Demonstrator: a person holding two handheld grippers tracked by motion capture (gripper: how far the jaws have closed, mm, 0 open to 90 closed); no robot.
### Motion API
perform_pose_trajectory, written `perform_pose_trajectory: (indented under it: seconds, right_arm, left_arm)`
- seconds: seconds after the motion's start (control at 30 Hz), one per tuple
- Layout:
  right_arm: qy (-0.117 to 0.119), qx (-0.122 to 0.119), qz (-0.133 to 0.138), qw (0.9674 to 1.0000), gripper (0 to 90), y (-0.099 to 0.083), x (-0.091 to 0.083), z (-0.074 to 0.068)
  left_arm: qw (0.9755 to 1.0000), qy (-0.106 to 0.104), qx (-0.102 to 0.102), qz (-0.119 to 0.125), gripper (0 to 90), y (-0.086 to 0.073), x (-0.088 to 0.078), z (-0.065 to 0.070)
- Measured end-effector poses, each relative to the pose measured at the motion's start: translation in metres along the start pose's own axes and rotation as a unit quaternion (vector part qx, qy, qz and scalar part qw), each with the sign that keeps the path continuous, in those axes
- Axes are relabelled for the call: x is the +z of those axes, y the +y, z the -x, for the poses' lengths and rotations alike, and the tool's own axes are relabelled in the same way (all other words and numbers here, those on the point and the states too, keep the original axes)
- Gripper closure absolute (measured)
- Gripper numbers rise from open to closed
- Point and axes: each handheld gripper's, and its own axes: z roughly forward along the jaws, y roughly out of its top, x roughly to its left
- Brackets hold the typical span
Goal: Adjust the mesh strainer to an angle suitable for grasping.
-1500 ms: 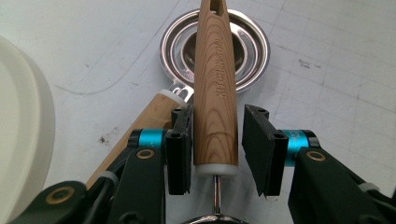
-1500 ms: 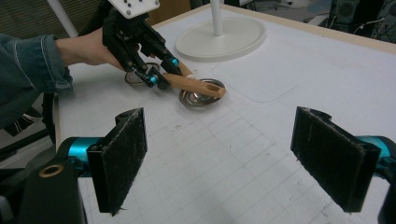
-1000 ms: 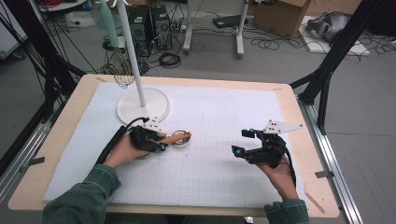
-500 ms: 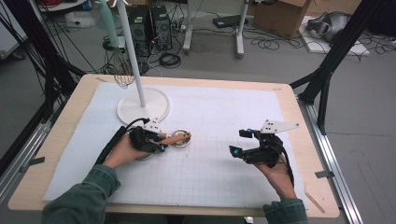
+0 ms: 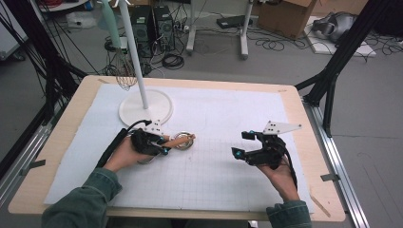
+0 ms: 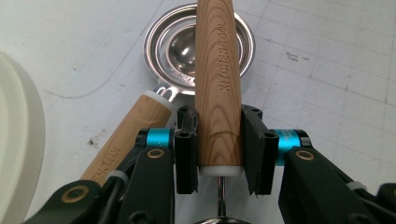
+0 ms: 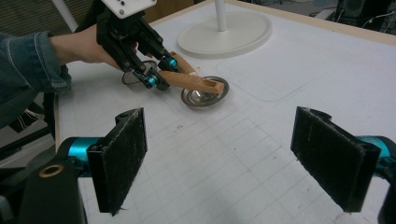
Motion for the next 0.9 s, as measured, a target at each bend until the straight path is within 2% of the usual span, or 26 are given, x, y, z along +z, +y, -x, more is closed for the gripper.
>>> perform_pose_trajectory:
  seconds: [0.77, 0.9]
  right_arm:
    - [0.017, 0.005, 0.002, 0.9998, 17.4, 0.005, 0.016, -0.002]
    - [0.021, 0.008, 0.002, 0.9998, 17.3, 0.006, 0.021, -0.003]
  left_arm:
    - [0.9995, -0.003, -0.001, 0.032, 68.8, 0.003, -0.020, 0.004]
    - [0.9994, -0.003, 0.005, 0.035, 68.8, 0.005, -0.023, 0.007]
